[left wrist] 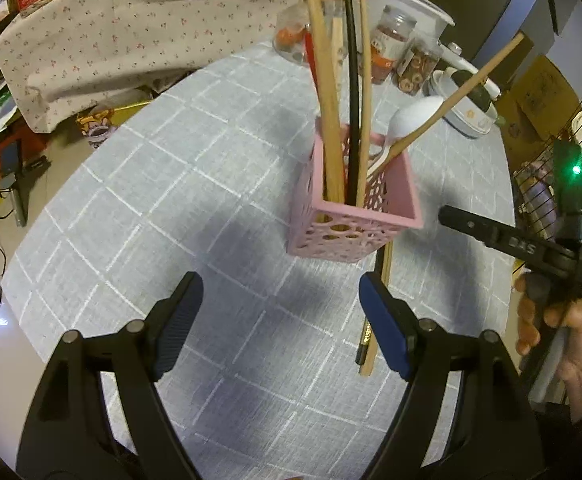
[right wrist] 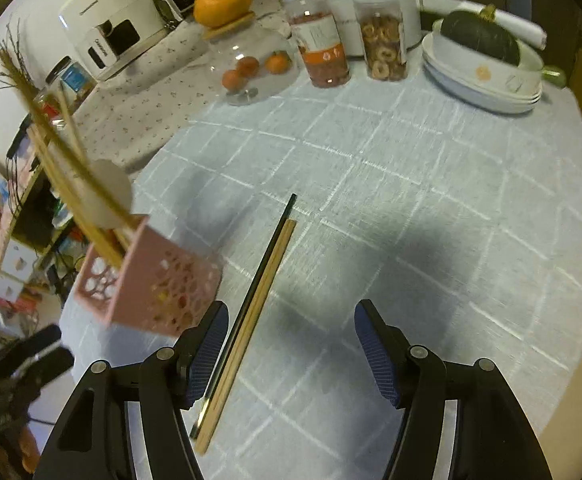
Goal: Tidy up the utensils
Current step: 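Grasp the last loose wooden chopstick with the right tool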
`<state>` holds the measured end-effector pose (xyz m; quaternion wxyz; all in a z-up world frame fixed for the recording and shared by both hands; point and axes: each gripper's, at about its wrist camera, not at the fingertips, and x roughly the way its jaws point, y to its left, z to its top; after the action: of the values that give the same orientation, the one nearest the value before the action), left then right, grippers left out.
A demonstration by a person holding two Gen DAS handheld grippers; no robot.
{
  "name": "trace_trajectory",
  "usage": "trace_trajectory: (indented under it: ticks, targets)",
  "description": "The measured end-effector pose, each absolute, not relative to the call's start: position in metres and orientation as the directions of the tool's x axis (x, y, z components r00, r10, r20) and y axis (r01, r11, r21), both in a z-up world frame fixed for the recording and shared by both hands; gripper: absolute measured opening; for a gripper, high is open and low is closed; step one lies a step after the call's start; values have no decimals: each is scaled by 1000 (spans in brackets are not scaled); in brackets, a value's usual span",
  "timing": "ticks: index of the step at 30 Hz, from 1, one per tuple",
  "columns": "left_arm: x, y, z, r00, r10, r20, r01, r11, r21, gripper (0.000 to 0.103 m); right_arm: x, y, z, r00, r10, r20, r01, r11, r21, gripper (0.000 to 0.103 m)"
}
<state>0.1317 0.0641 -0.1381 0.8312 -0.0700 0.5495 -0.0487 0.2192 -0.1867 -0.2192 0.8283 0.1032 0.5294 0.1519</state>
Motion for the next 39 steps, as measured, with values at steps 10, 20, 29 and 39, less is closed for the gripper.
trace_trajectory:
  ticks: [10, 20, 29, 39]
  targets:
    - [140, 69, -136, 394, -165, -904, -14, 982, -186, 80, 233, -154, -243, 362, 337, -869, -195, 939, 283, 43]
    - [136, 65, -137, 398, -159, -903, 30, 987, -161, 80, 240, -146, -253, 367, 290, -884, -191, 953, 233, 40]
    - [134, 58, -137, 394, -158, -905, 54, 987, -149, 80, 237, -140, -254, 344, 226, -911, -251, 957, 143, 38]
    - [132, 54, -136, 400, -164, -902, 60, 986, -153, 80, 242, -146, -253, 325, 252, -912, -196, 961, 196, 36]
